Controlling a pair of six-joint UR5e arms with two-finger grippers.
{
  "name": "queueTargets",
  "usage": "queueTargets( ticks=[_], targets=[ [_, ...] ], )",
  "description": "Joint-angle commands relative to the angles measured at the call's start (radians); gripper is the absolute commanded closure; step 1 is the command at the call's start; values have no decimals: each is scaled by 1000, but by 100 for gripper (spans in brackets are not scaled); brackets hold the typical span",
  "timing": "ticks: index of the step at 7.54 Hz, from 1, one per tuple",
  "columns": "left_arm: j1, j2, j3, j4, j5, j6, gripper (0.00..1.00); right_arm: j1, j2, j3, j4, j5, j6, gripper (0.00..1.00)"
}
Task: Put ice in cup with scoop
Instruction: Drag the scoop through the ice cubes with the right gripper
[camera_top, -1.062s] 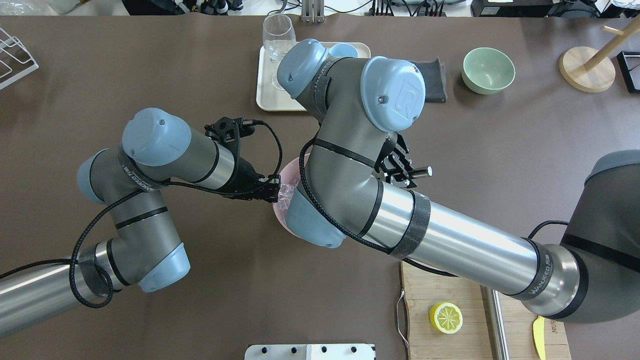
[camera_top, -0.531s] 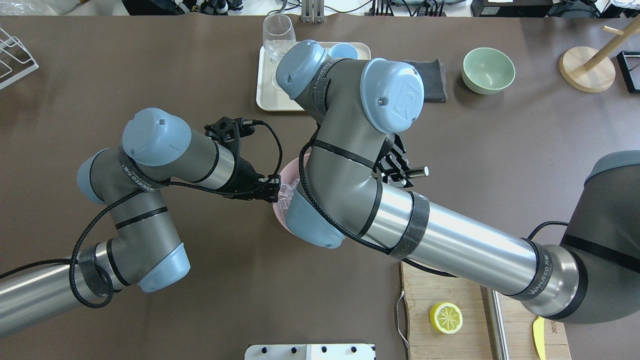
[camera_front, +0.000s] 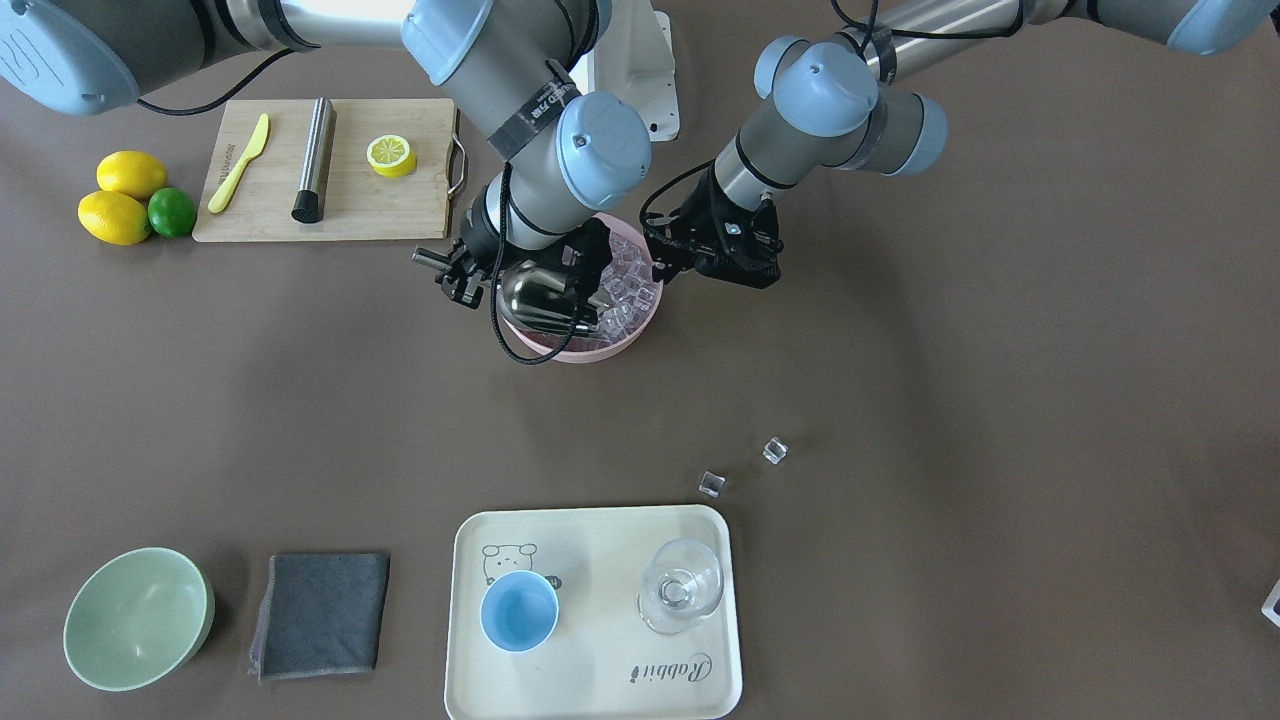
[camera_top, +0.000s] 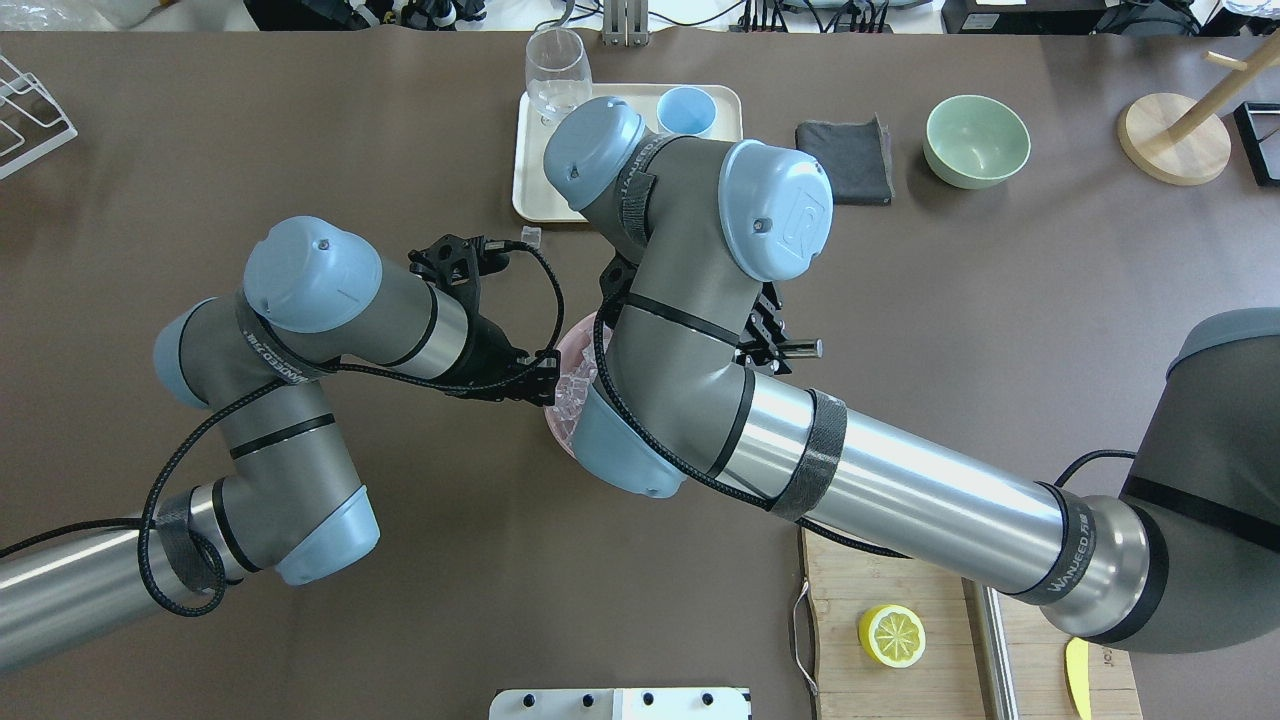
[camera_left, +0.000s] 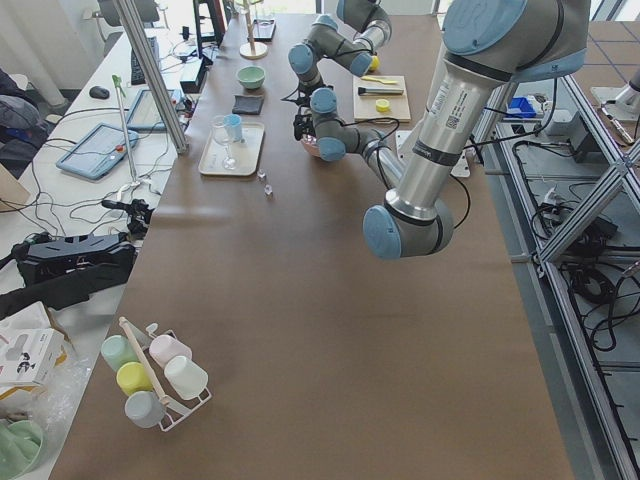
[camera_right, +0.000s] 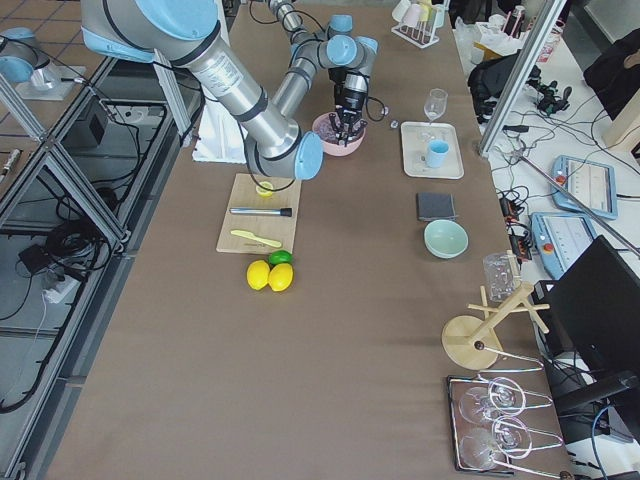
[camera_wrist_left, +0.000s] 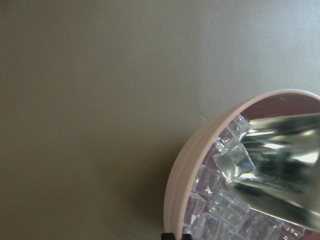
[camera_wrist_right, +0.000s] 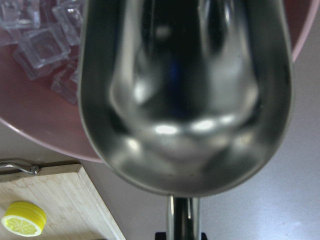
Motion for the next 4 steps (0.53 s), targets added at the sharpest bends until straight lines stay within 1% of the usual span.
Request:
queueTargets(
  ticks=[1,4],
  targets=[
    [0,2,0,0,-1,0,92,-3,-2,-3,69,16,48,100],
    [0,2,0,0,-1,2,92,-14,-15,1,126,37,103,100]
  ],
)
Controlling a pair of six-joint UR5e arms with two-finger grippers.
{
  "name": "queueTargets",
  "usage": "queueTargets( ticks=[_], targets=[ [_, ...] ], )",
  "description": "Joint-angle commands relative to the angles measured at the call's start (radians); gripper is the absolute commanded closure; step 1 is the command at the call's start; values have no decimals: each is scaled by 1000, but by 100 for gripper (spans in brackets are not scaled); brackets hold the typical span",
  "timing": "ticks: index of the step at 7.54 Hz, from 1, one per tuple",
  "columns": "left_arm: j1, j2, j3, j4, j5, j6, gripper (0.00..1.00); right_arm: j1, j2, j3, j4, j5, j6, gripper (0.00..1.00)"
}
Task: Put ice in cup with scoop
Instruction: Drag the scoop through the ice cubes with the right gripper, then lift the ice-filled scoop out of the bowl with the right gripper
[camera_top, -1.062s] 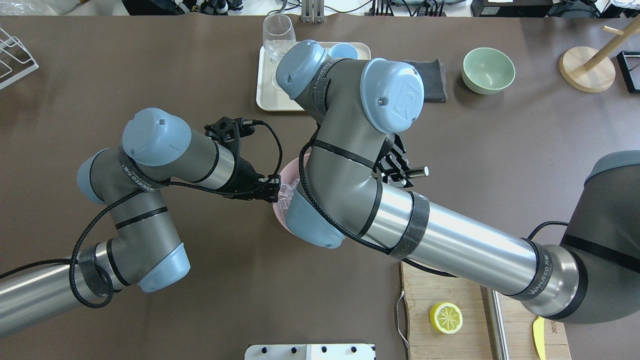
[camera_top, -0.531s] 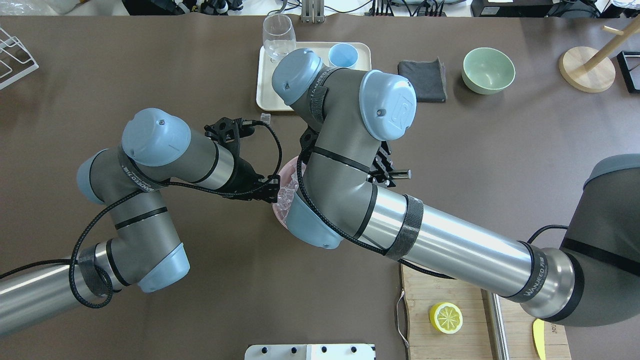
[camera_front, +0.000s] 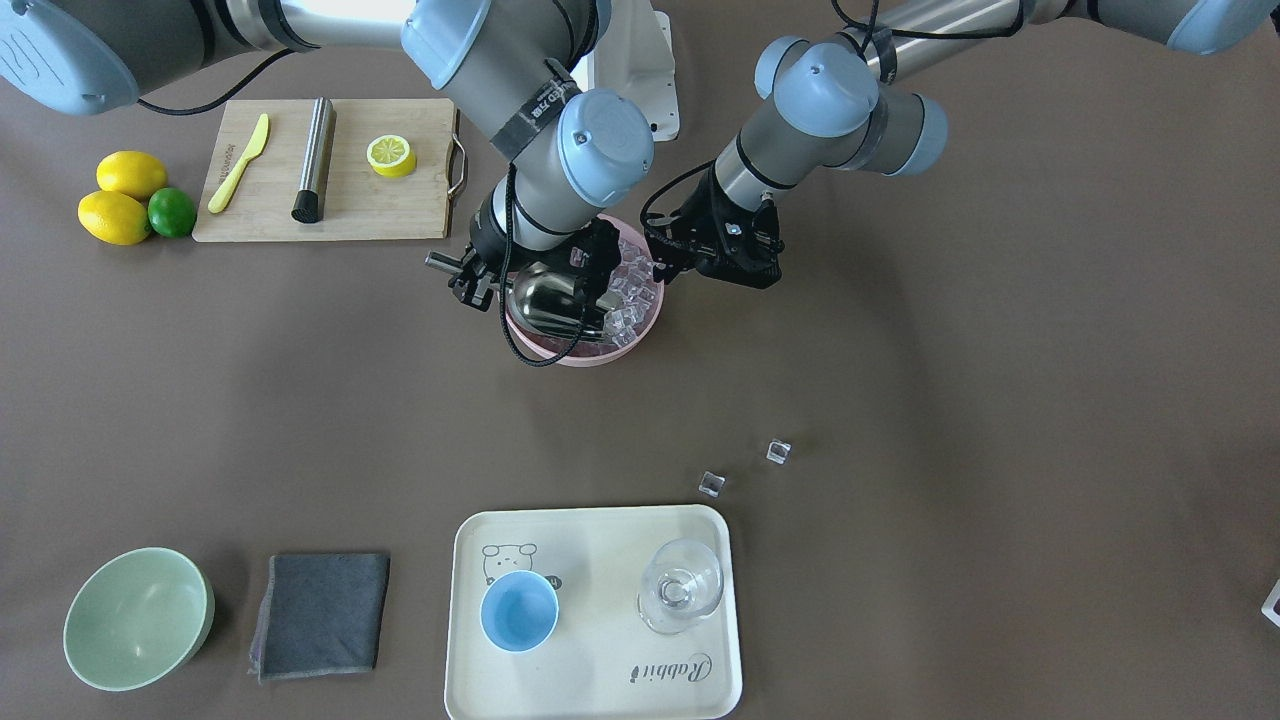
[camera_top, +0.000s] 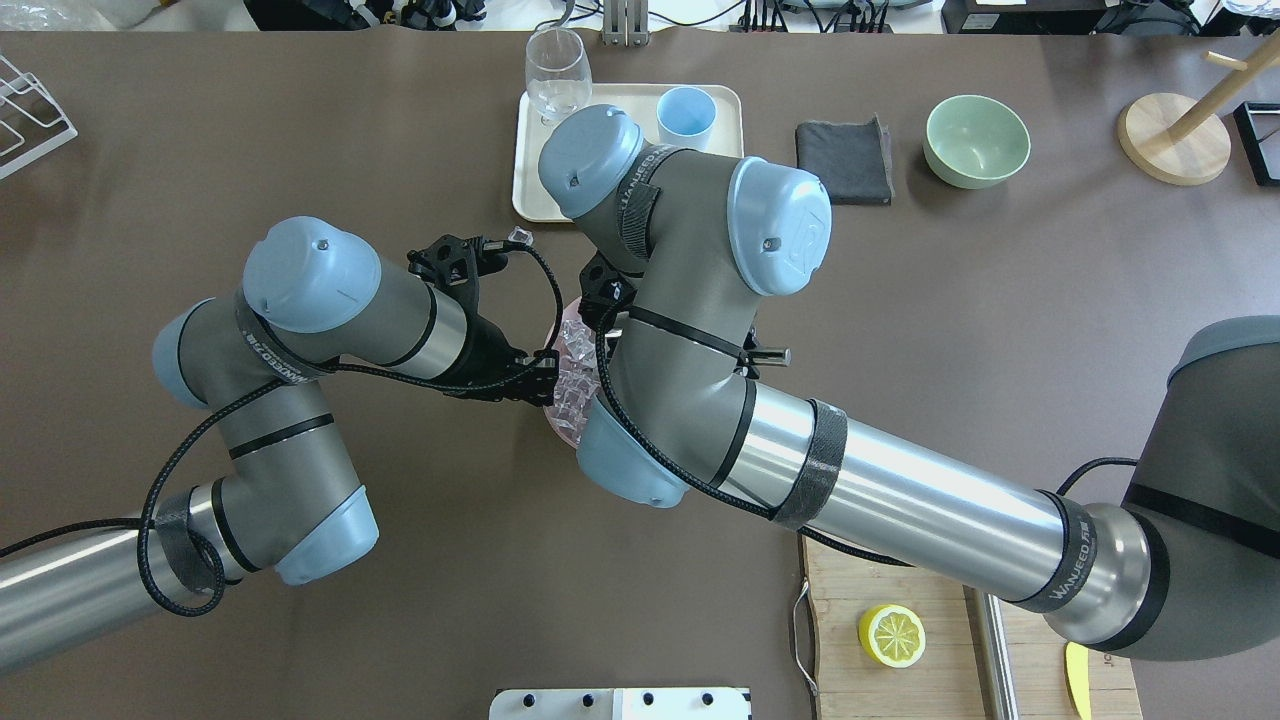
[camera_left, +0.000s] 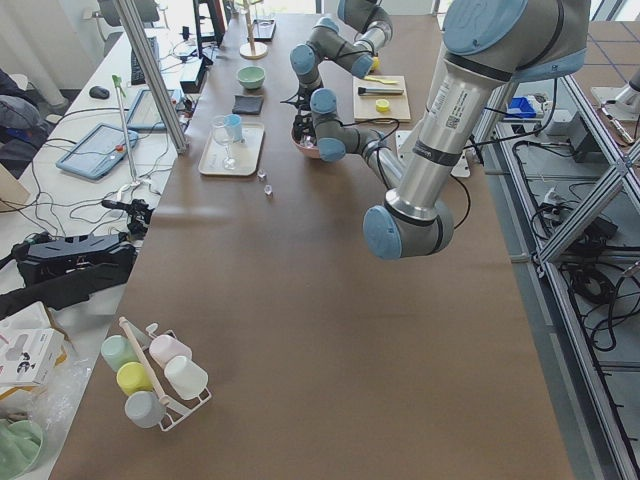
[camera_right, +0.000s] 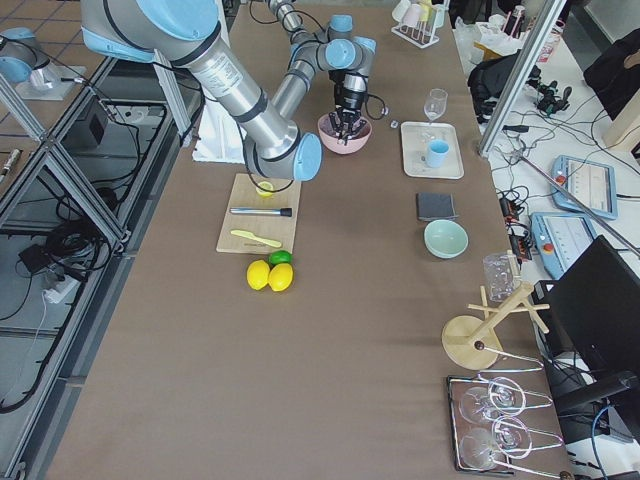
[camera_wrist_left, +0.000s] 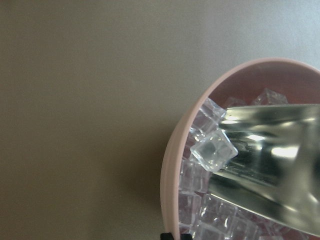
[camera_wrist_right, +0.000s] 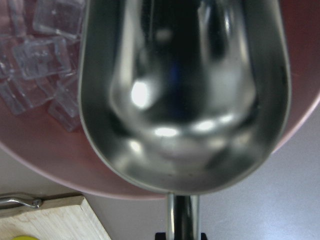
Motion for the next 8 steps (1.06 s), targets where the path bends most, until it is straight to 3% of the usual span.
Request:
queueTargets(
  ticks=[1,7,8],
  targets=[
    [0,0,0,0,0,0,92,-4,-14,13,30,11,23,100],
    [0,0,0,0,0,3,92,-4,-154,191,91,17,88,100],
    [0,1,0,0,0,5,92,-4,-171,220,93,52,88,100]
  ],
)
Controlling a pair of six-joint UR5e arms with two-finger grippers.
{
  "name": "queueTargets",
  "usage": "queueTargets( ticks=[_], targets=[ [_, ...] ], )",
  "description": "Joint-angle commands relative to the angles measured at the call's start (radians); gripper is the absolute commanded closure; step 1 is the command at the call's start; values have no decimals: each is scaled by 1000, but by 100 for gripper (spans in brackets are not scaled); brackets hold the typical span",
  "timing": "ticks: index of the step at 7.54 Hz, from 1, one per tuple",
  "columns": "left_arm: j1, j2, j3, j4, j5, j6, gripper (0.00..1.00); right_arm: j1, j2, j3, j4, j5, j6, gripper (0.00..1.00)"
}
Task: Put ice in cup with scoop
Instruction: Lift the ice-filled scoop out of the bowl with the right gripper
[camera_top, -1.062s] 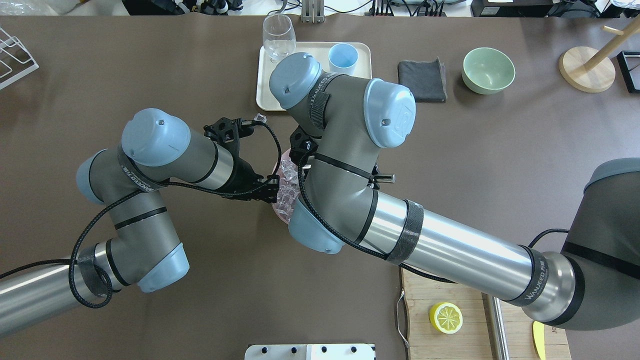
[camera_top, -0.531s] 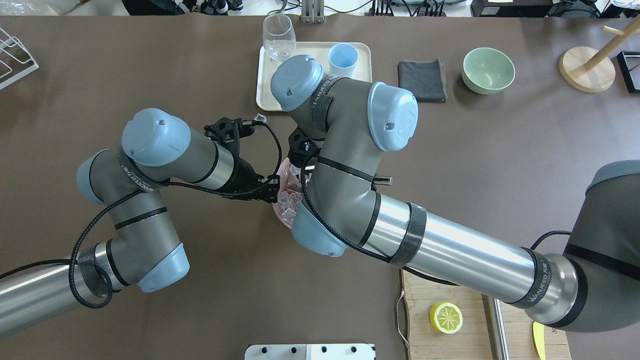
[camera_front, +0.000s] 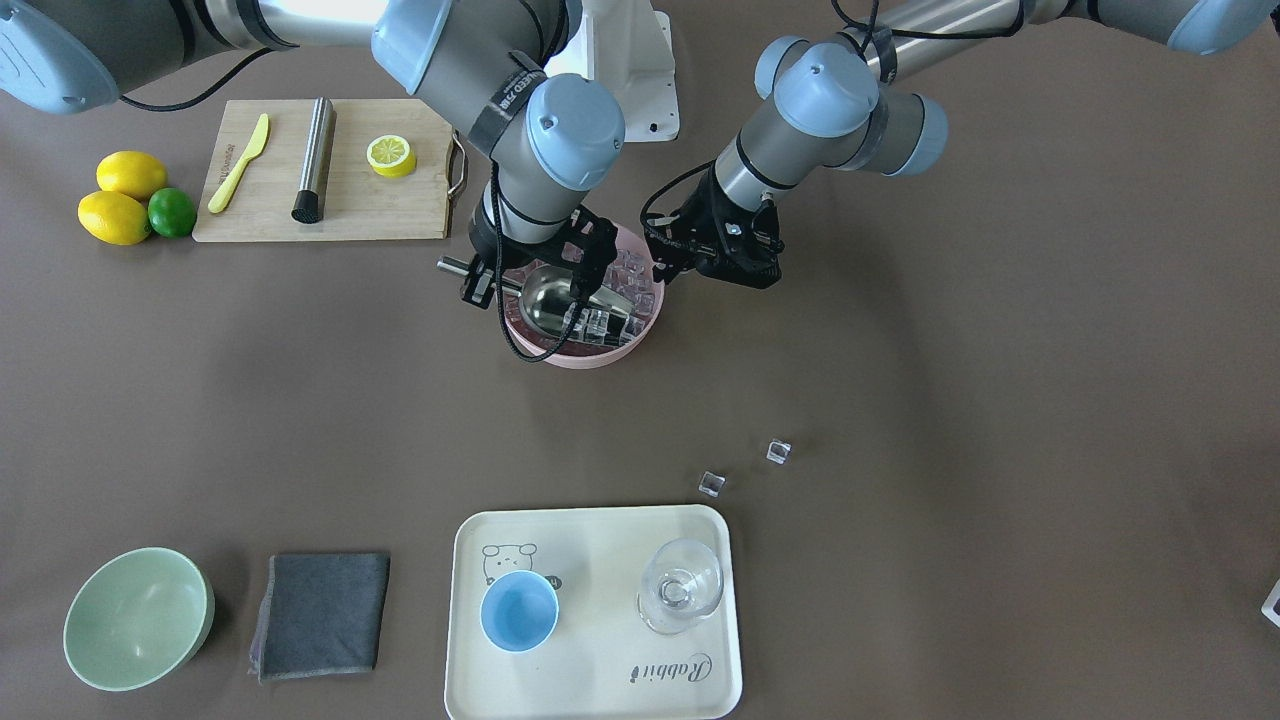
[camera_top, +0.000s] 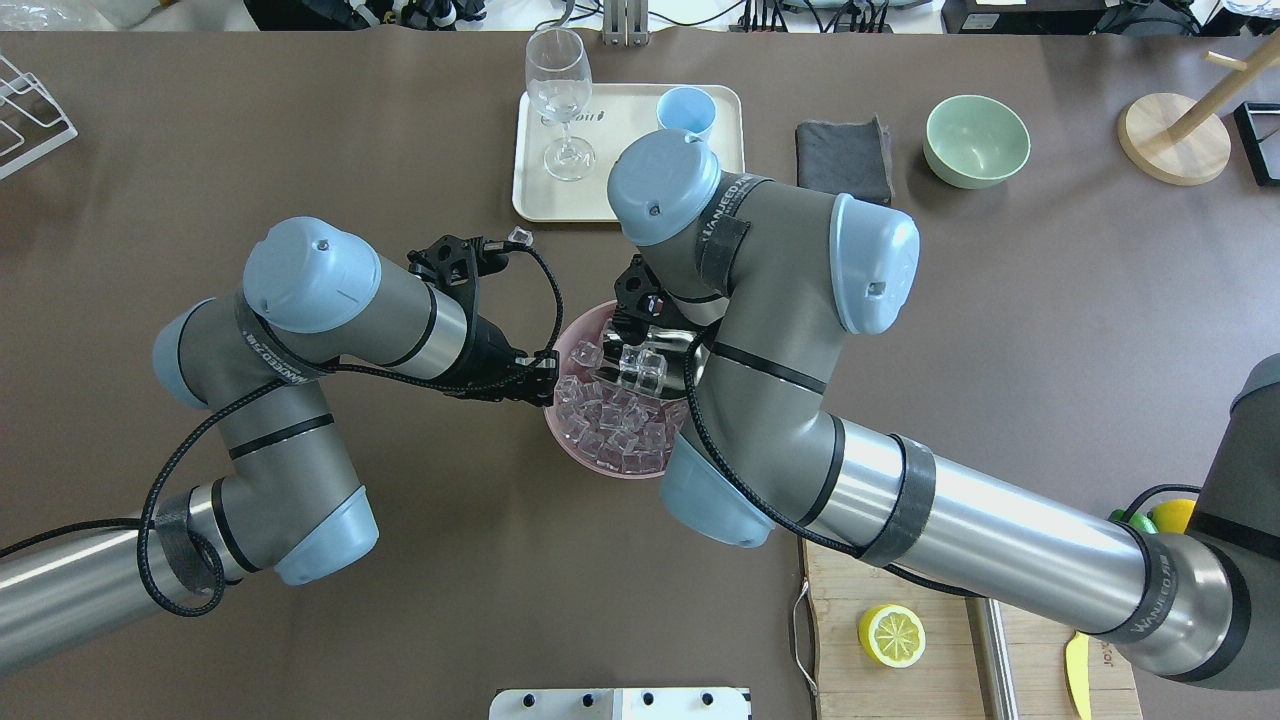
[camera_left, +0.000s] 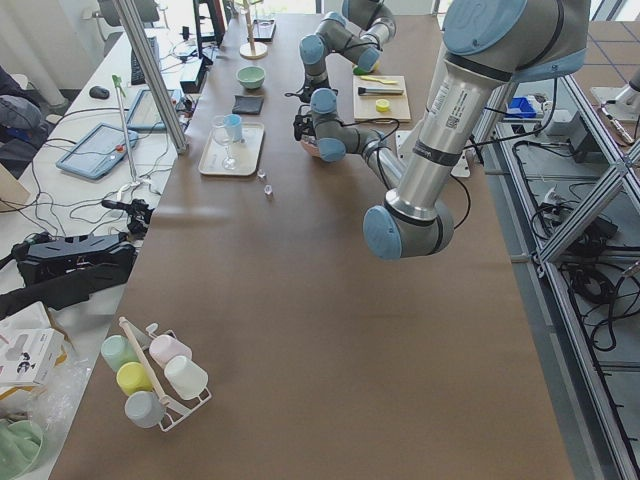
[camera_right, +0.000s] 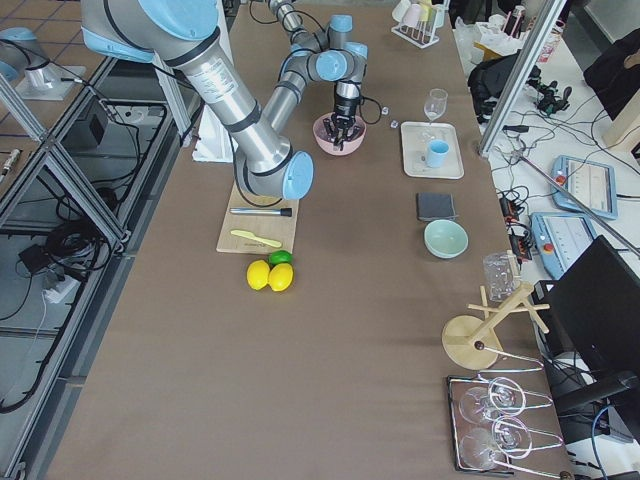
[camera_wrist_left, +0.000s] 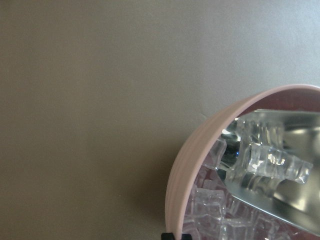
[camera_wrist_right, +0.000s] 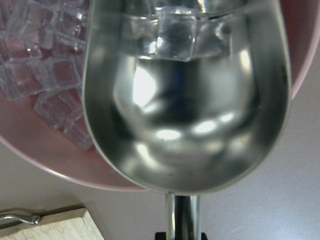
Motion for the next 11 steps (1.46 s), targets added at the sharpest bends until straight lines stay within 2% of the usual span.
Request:
queueTargets(
  ticks=[1,4,5,7,9,11],
  targets=[
    [0,1,0,2,0,2,92,0,-49,68,44,47,10,100],
    [0,1,0,2,0,2,92,2,-63,81,115,106,82,100],
    [0,1,0,2,0,2,92,2,-90,116,143,110,130,100],
    [0,1,-1,2,-2,2,92,2,-153,162,232,131,210,100],
    [0,1,0,2,-2,2,92,5,-208,208,343,140,371,100],
    [0,3,-1,2,-2,2,92,55,-242,233,422,194,469,100]
  ],
)
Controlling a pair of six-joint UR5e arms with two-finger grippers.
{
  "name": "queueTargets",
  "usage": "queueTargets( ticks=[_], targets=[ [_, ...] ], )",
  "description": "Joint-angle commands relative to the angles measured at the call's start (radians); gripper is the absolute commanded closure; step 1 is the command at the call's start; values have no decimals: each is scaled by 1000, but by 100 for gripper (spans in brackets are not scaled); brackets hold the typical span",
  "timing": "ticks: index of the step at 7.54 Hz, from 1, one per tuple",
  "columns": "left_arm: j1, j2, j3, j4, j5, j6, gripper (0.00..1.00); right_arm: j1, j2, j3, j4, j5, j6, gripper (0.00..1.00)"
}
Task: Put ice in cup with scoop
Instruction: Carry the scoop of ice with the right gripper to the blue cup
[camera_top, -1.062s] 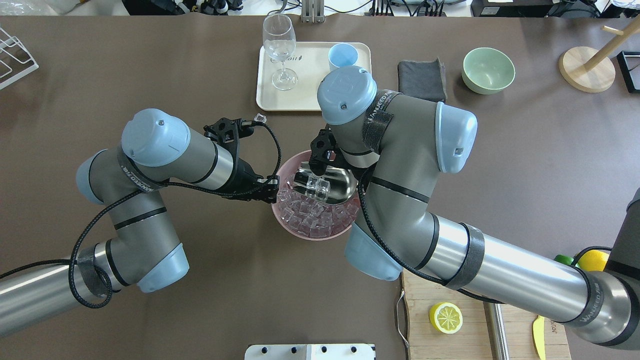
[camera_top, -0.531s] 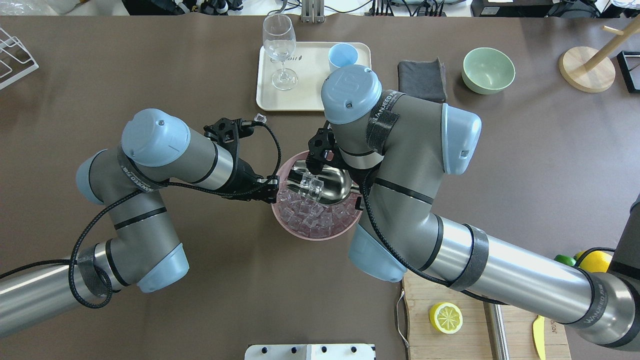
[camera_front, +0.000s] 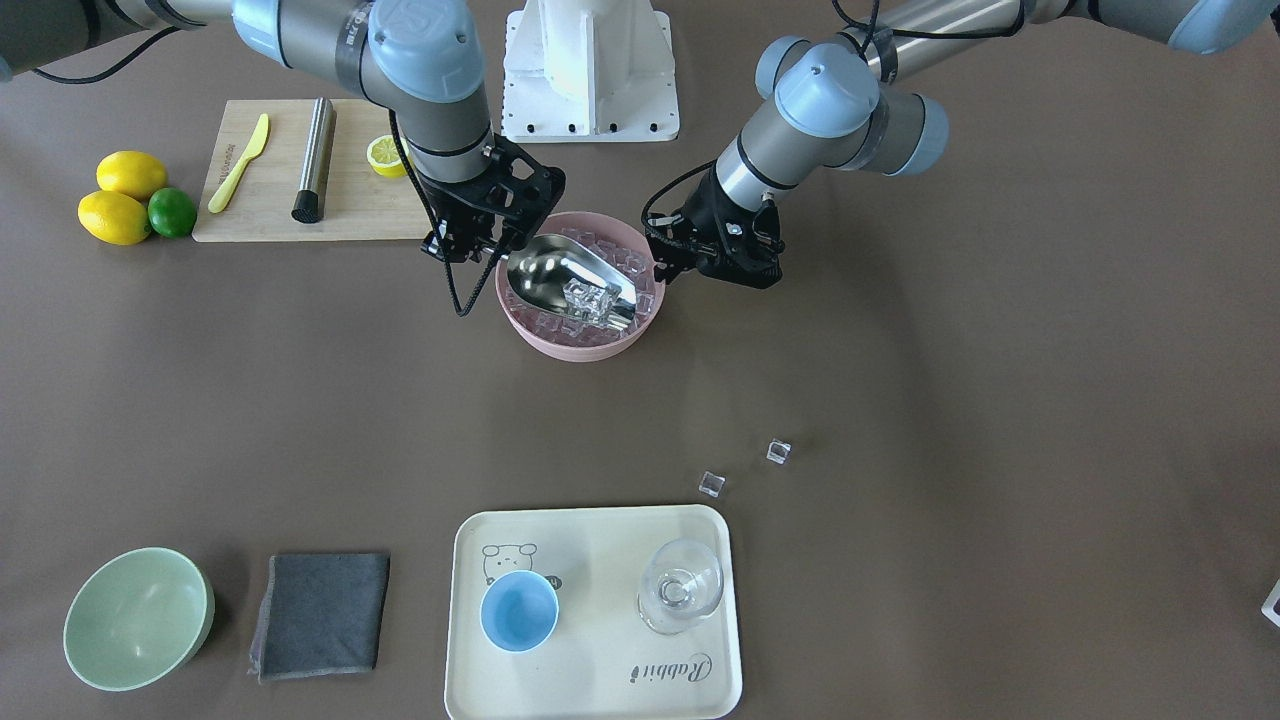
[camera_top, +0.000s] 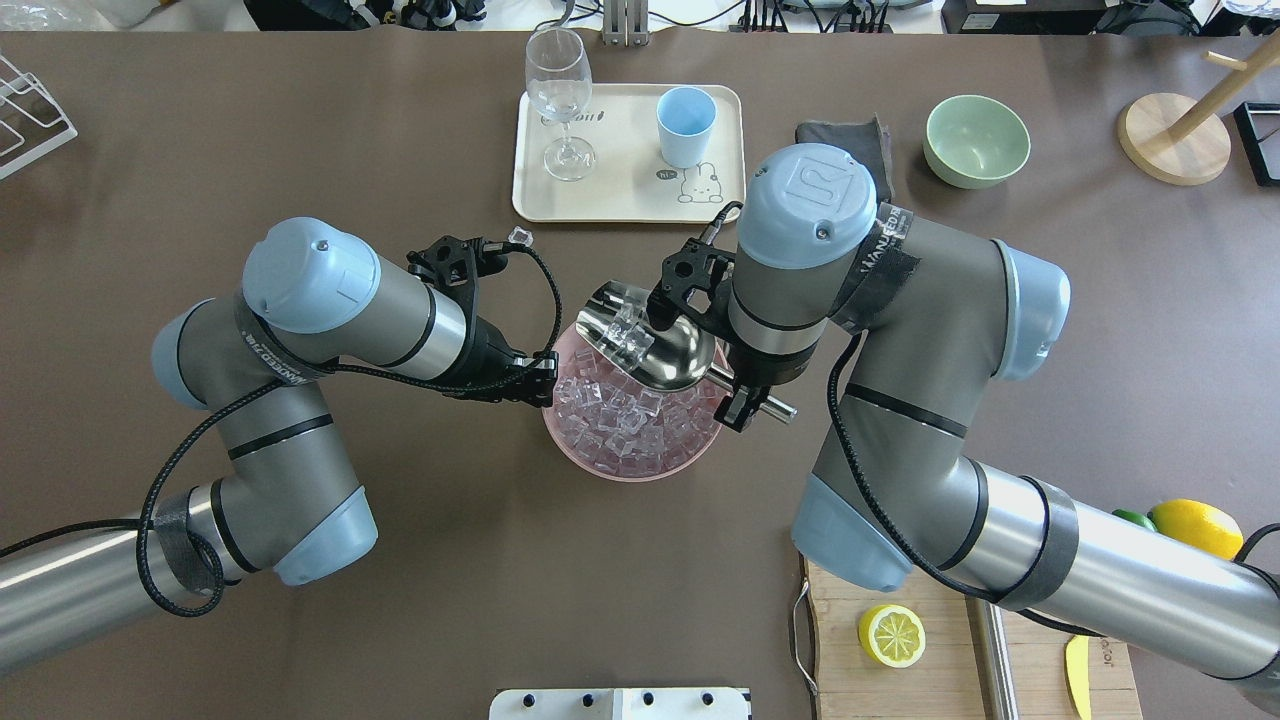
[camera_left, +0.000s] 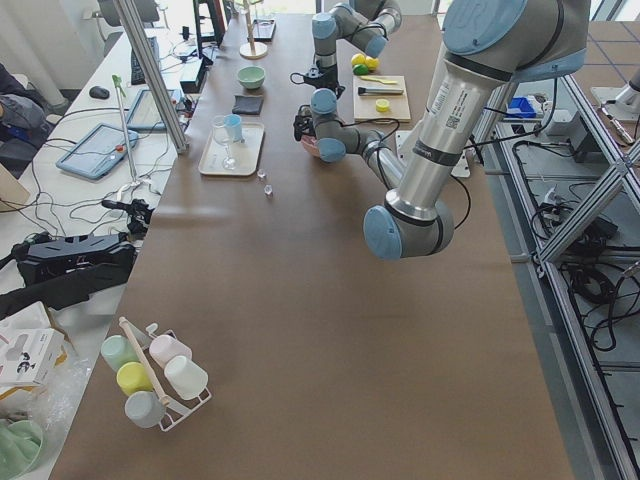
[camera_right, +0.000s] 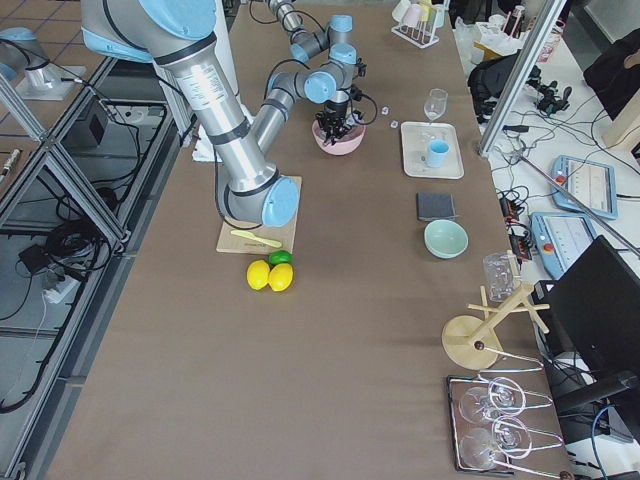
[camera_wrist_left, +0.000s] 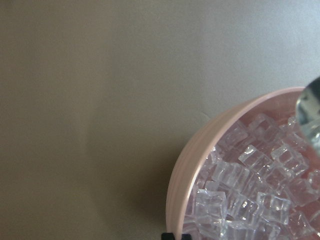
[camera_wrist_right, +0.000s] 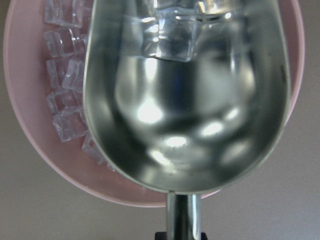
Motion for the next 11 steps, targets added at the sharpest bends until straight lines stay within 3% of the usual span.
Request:
queueTargets(
  ticks=[1,3,6,8,11],
  targets=[
    [0,1,-1,0,0,2,92,71,-54,46,152,66,175,100],
    [0,1,-1,0,0,2,92,119,-92,55,356,73,284,100],
    [0,1,-1,-1,0,2,92,133,-106,55,484,28,295,100],
    [0,1,1,-1,0,2,92,143,-122,38,425,34,317,100],
    [0,1,-1,-1,0,2,92,296,-111,-128,357,201,308,100]
  ],
)
